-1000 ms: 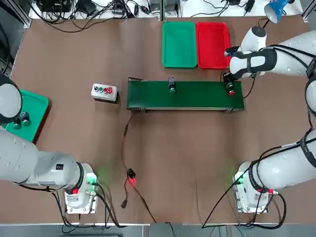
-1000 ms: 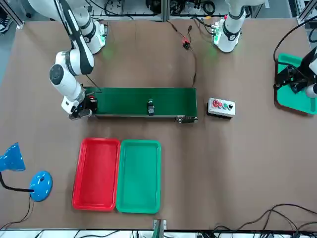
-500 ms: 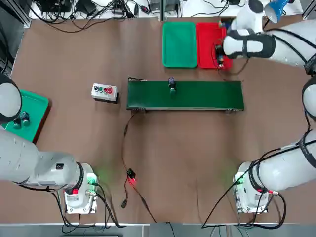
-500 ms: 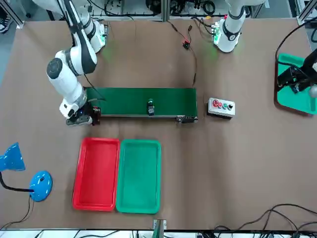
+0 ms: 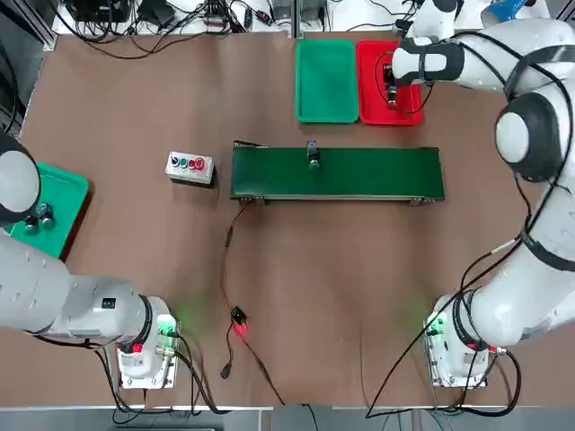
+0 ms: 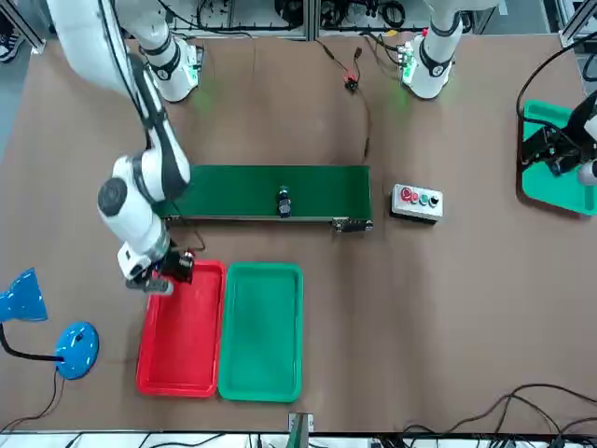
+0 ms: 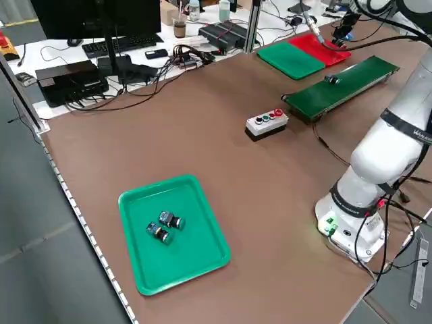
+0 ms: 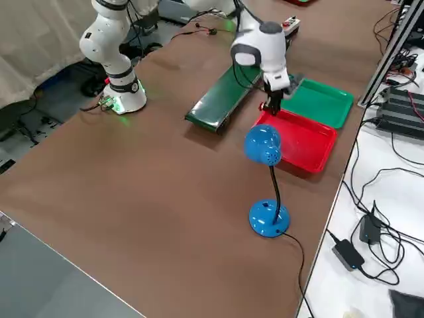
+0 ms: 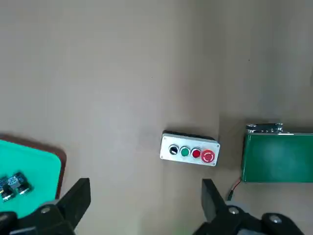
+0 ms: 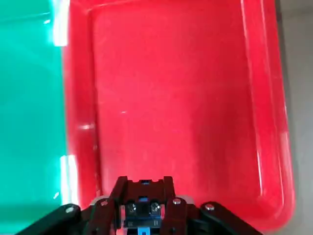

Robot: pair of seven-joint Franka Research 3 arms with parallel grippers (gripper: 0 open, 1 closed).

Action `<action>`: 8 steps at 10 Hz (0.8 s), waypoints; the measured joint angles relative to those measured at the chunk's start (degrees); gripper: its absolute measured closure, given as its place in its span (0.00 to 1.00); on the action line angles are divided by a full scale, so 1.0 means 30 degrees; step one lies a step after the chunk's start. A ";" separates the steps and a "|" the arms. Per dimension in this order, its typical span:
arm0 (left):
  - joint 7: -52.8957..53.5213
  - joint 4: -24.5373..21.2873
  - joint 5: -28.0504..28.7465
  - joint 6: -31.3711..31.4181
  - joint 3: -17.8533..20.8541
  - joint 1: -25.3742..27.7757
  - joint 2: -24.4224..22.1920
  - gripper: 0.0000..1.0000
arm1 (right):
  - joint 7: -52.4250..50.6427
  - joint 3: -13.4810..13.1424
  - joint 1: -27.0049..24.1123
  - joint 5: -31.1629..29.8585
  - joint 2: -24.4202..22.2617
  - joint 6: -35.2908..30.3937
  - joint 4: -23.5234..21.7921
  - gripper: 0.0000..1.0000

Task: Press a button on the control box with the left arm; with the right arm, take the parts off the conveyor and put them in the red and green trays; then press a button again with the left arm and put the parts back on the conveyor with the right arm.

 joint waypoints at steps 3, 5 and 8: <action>0.0000 0.0034 0.0000 0.0016 -0.0013 -0.0102 0.0001 0.00 | 0.0050 -0.0008 -0.0495 0.0005 0.2322 0.0018 0.2688 0.67; 0.0000 0.0107 0.0000 0.0016 -0.0014 -0.0105 0.0000 0.00 | 0.0066 0.0004 -0.0498 0.0005 0.3206 -0.0027 0.3553 0.67; 0.0000 0.0154 0.0000 0.0016 -0.0017 -0.0109 0.0001 0.00 | 0.0093 -0.0007 -0.0589 -0.0004 0.4526 0.0142 0.4251 0.67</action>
